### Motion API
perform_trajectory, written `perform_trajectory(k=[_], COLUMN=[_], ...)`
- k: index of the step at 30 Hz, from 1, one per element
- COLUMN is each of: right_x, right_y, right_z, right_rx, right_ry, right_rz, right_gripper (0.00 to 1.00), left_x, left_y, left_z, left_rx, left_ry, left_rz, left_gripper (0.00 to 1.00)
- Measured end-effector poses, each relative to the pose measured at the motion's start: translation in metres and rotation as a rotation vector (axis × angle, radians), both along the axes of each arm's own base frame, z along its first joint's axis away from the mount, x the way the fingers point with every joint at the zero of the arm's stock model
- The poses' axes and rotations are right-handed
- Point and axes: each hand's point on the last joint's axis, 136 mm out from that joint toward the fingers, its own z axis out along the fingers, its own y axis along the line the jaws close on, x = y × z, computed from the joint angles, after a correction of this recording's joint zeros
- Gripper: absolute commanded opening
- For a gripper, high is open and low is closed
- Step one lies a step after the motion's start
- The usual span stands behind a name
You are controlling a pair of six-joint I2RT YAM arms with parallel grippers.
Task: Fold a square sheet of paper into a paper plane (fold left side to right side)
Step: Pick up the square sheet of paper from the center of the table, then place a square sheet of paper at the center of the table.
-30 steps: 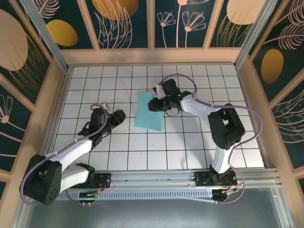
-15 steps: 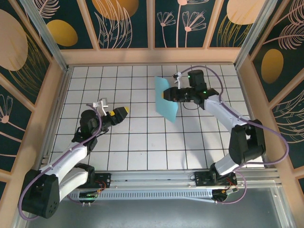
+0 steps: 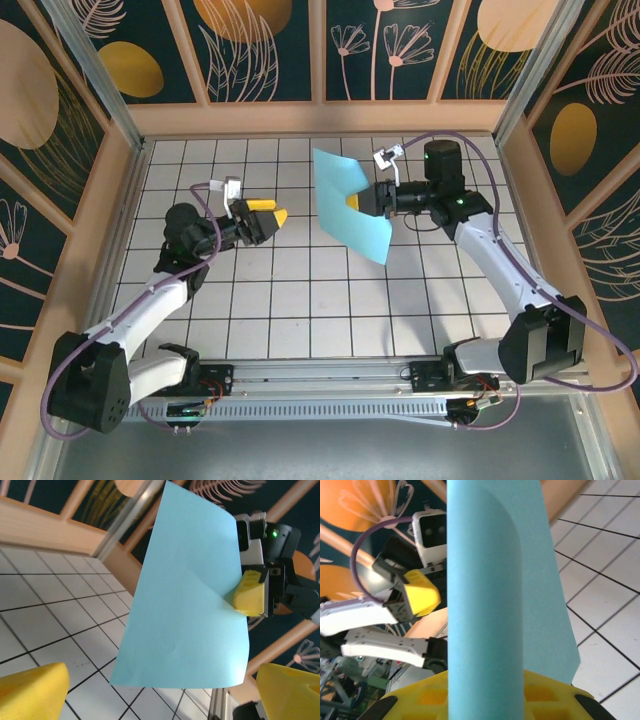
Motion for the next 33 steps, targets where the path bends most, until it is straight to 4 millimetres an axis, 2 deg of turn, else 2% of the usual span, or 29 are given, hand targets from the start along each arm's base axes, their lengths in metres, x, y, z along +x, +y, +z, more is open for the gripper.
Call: perform_trajectory(k=[5,13,18,19,21,25,28,29,33], right_x=[-0.014,-0.037,-0.048,-0.05,-0.052,-0.046,-0.039,-0.036,-0.027], right_y=[0.002,0.011,0.017,0.019,0.02,0.02,0.017,0.017,0.014], right_z=[0.007,0.013,0.015,0.016,0.017,0.018,0.015,0.014,0.008], right_rx=[0.031,0.048,0.055,0.057,0.058,0.044,0.026,0.019,-0.011], right_ry=[0.001,-0.027,-0.044,-0.05,-0.059,-0.078,-0.088,-0.092,-0.093], right_rz=[0.064,0.154,0.198,0.207,0.213,0.186,0.147,0.133,0.082], right_gripper=[0.23,0.22,0.22,0.22,0.22,0.22,0.22,0.23,0.25], left_x=[-0.004,-0.003,-0.004,-0.005,-0.007,-0.011,-0.011,-0.011,-0.008], left_y=[-0.023,-0.045,-0.052,-0.053,-0.055,-0.057,-0.057,-0.057,-0.056], left_z=[0.013,0.003,0.005,0.007,0.009,0.012,0.011,0.011,0.009], left_rx=[0.036,0.088,0.095,0.095,0.095,0.094,0.098,0.101,0.109], left_ry=[-0.063,-0.054,-0.065,-0.069,-0.081,-0.094,-0.101,-0.103,-0.096], left_rz=[-0.101,-0.18,-0.208,-0.212,-0.224,-0.247,-0.247,-0.244,-0.224], left_gripper=[0.97,0.97,0.95,0.91,0.77,0.29,0.06,0.0,0.0])
